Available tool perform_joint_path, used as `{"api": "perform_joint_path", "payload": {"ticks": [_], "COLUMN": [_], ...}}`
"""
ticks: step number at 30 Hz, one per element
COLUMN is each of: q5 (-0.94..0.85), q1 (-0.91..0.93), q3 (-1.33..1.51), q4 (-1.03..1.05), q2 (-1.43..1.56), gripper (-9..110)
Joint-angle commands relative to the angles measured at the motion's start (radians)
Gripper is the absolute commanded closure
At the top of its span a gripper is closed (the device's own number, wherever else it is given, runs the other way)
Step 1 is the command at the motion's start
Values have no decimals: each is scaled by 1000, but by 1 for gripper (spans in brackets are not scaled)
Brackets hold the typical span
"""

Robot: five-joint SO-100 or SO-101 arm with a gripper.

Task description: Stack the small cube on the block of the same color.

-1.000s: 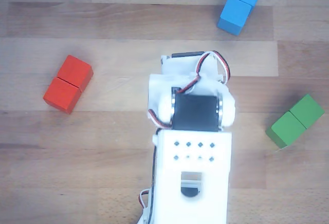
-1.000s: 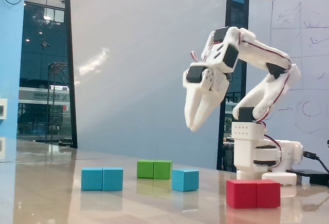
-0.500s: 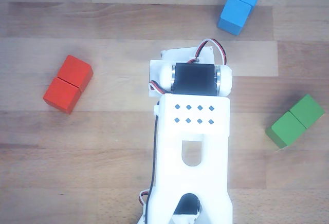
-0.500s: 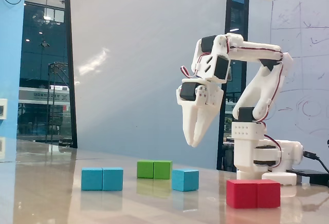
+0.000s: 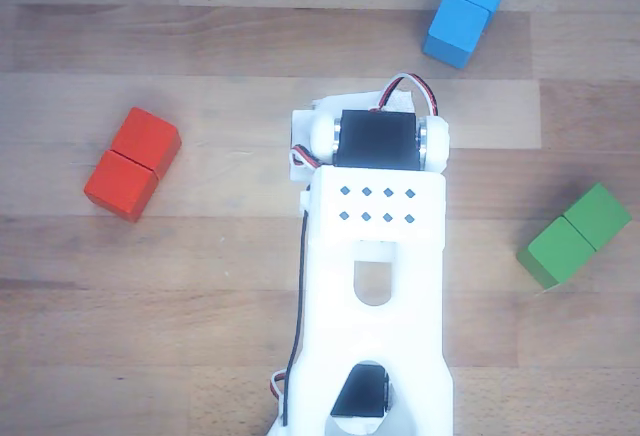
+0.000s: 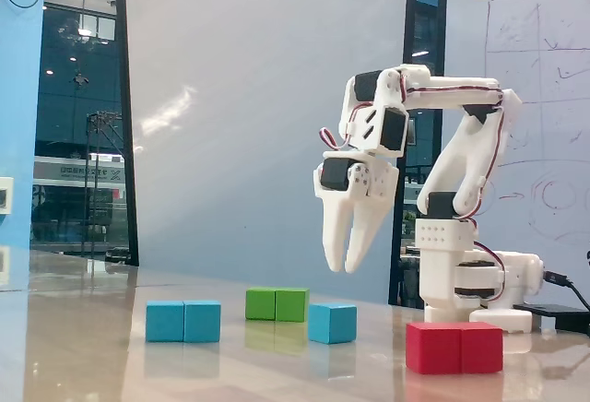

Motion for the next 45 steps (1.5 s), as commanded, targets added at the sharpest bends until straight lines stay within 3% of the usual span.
{"api": "perform_joint_path", "payload": {"ticks": [1, 7, 45], "q5": [11, 14, 14], "q1": [-12, -12, -11], "q3": [-9, -3, 66], "q4": [-25, -26, -195], "q2": [5, 2, -233], "gripper": [82, 73, 76]}}
